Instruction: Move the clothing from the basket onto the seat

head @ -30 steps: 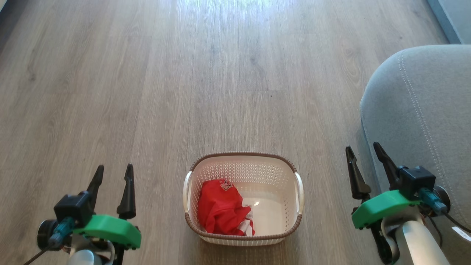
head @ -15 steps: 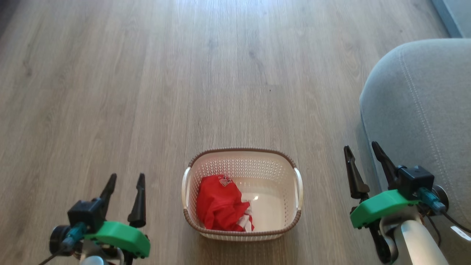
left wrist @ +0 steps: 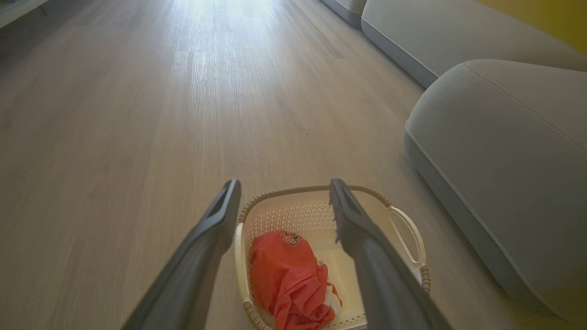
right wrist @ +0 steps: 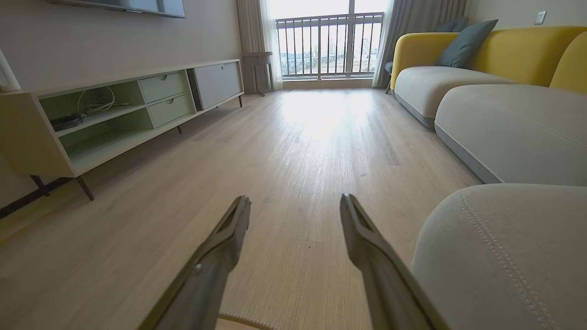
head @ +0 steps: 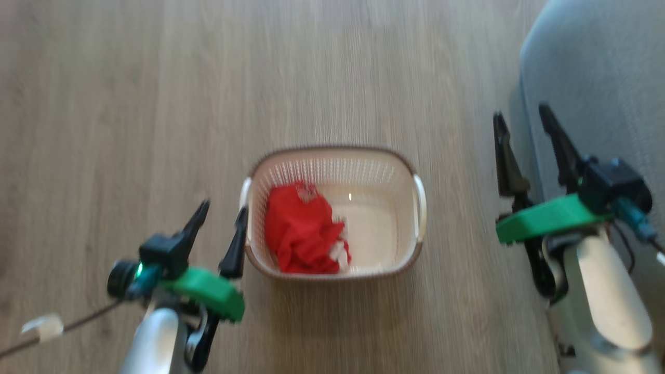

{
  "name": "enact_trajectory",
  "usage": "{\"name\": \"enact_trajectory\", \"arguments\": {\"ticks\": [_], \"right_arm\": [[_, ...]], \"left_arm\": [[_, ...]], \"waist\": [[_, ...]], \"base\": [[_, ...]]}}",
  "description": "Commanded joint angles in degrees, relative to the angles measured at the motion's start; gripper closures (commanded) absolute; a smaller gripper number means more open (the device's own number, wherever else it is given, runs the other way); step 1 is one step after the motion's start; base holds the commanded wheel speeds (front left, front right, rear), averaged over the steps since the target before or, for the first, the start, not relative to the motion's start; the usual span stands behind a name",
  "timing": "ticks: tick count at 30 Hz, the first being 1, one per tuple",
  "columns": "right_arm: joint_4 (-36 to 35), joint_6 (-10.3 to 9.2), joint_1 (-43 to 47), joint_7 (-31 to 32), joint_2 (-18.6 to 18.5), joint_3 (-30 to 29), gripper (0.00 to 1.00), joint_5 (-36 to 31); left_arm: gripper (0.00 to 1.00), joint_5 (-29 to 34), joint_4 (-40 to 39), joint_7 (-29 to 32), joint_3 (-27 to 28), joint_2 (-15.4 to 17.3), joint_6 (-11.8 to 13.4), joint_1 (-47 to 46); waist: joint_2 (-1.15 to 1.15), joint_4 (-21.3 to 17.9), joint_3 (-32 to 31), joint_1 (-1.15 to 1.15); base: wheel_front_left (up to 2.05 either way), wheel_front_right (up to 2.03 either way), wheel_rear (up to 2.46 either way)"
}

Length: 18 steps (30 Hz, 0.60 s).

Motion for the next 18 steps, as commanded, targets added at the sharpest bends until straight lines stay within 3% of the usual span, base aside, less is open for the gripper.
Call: {"name": "enact_trajectory", "arguments": {"ticks": [1, 10, 18], "right_arm": [[-2.2, -0.01, -2.2, -0.5, 0.6, 1.5, 0.0, -0.5], [-4.0, -0.01, -9.3, -0.5, 1.0, 2.7, 0.0, -1.0], [-4.6, -0.01, -11.6, -0.5, 1.1, 4.0, 0.0, 1.3]], "left_arm": [[0.0, 0.6, -1.0, -0.3, 1.0, 0.3, -0.2, -2.7], [0.0, 3.1, 6.2, -0.3, -4.9, 0.3, -0.5, -14.2], [0.0, 8.4, 18.9, -0.3, -11.4, 1.7, -0.5, -25.8]], "waist": [[0.0, -1.4, 6.2, -0.01], [0.0, -4.1, 18.0, -0.01], [0.0, -7.4, 24.0, -0.01]], "base": [[0.0, 0.0, 0.0], [0.0, 0.0, 0.0], [0.0, 0.0, 0.0]]}}
